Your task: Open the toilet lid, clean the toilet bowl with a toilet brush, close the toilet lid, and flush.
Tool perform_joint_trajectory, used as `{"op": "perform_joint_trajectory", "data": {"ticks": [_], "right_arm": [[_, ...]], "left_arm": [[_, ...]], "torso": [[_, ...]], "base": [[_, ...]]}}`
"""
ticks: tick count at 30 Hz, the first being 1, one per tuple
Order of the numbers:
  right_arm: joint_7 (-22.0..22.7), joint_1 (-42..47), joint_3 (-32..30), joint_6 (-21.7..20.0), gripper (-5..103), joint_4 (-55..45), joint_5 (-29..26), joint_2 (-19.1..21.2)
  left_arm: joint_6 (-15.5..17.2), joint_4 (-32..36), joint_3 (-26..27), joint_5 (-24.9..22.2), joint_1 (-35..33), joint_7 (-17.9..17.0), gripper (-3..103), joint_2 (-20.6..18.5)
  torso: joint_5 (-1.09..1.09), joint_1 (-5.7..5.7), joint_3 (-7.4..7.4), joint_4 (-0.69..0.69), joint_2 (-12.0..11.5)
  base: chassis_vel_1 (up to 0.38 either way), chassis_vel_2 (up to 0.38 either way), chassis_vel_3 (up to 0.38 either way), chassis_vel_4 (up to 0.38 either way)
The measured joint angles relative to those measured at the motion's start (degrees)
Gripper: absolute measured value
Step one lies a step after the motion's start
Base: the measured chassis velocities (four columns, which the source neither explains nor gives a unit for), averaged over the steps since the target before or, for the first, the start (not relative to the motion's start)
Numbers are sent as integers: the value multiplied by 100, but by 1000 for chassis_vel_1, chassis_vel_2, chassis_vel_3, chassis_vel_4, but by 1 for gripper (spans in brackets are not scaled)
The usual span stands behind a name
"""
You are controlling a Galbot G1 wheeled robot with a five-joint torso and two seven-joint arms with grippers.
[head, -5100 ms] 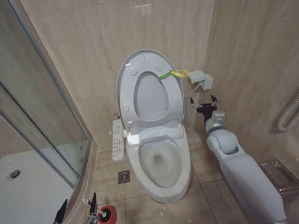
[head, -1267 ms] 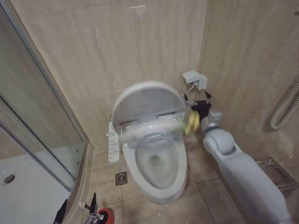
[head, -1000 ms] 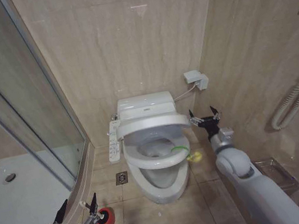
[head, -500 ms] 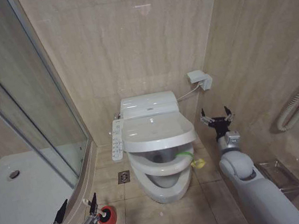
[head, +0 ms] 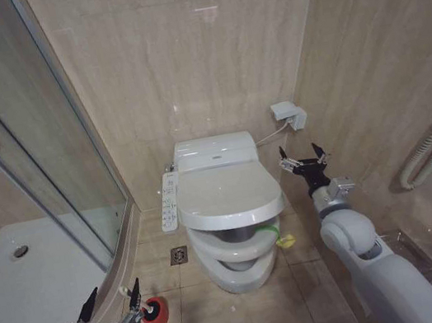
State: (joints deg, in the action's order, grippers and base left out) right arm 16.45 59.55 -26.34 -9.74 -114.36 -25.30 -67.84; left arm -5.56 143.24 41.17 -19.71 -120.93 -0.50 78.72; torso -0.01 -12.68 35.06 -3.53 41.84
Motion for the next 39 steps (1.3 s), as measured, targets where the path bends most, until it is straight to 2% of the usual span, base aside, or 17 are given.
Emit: {"op": "perform_joint_trajectory", "data": {"ticks": [4, 9, 16, 24, 32, 37, 39], "right_arm": [[-72, 417, 9, -161, 100, -464, -110, -5], [-197, 832, 16, -164, 100, -643, -85, -25], [-656, 1515, -99, -21, 100, -748, 130, -62], [-860, 2026, -291, 106, 100, -1043, 353, -245], [-1417, 2793, -791, 949, 100, -1076, 1228, -488], [-1549, 3060, -937, 1026, 100, -1270, 1262, -545], [-1739, 3224, -1060, 1179, 100, -1321, 1261, -610]], "left_arm": [[0, 0, 0, 0, 0, 0, 92, 0], [0, 0, 0, 0, 0, 0, 92, 0], [0, 0, 0, 0, 0, 0, 92, 0], [0, 0, 0, 0, 0, -1, 92, 0], [0, 0, 0, 0, 0, 0, 92, 0], [0, 0, 0, 0, 0, 0, 92, 0], [0, 0, 0, 0, 0, 0, 92, 0]], "torso": [[0, 0, 0, 0, 0], [0, 0, 0, -1, 0], [1, 0, 0, 0, 0], [0, 0, 0, 0, 0], [1, 1, 0, 0, 0], [0, 1, -1, 0, 0], [1, 1, 0, 0, 1]], "base": [[0, 0, 0, 0], [0, 0, 0, 0], [0, 0, 0, 0], [0, 0, 0, 0], [0, 0, 0, 0], [0, 0, 0, 0], [0, 0, 0, 0]]}}
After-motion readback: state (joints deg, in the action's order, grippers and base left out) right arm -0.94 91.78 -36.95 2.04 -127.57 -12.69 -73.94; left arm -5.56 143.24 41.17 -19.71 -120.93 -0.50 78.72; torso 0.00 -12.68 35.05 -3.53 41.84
